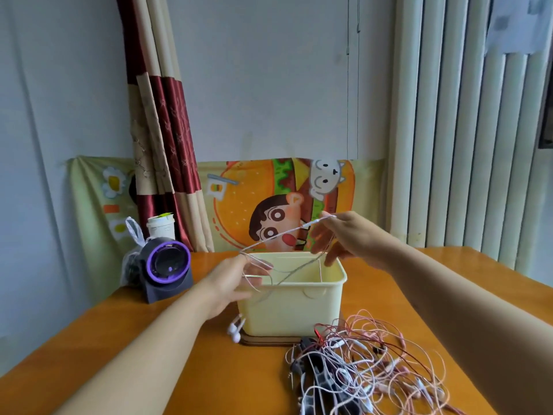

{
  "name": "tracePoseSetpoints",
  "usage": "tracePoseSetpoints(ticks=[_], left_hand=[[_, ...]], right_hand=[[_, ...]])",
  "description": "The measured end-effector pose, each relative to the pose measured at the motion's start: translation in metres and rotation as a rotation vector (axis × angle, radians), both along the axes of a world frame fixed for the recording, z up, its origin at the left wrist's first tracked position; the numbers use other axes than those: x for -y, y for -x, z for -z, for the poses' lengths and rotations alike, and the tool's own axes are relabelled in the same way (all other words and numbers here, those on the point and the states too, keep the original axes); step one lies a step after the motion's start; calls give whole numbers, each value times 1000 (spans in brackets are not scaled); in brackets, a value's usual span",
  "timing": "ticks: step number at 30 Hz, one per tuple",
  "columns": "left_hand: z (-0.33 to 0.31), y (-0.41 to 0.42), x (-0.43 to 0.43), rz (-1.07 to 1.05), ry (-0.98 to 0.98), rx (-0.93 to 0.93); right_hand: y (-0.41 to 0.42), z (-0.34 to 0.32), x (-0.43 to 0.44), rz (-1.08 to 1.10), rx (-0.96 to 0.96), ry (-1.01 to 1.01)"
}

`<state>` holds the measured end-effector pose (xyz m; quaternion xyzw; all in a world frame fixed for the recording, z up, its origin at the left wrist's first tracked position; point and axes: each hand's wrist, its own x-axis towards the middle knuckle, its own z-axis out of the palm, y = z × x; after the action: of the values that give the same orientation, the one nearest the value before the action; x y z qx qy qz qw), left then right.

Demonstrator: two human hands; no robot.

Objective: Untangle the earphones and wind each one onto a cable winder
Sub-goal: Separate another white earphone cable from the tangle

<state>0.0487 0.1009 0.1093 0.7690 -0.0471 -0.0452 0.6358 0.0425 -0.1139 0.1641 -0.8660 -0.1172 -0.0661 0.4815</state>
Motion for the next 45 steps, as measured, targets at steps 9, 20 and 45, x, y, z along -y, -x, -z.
tracePoseSetpoints(ticks=[9, 20, 45], left_hand=[[-34, 5, -47, 5, 802, 97], [-55, 22, -98, -19, 1209, 259], [-8, 2, -150, -638, 584, 193]], right_hand=[[-8, -57, -59, -46, 80, -388], [-23, -31, -113, -64, -105, -537], [-54, 13, -101, 327, 694, 853]])
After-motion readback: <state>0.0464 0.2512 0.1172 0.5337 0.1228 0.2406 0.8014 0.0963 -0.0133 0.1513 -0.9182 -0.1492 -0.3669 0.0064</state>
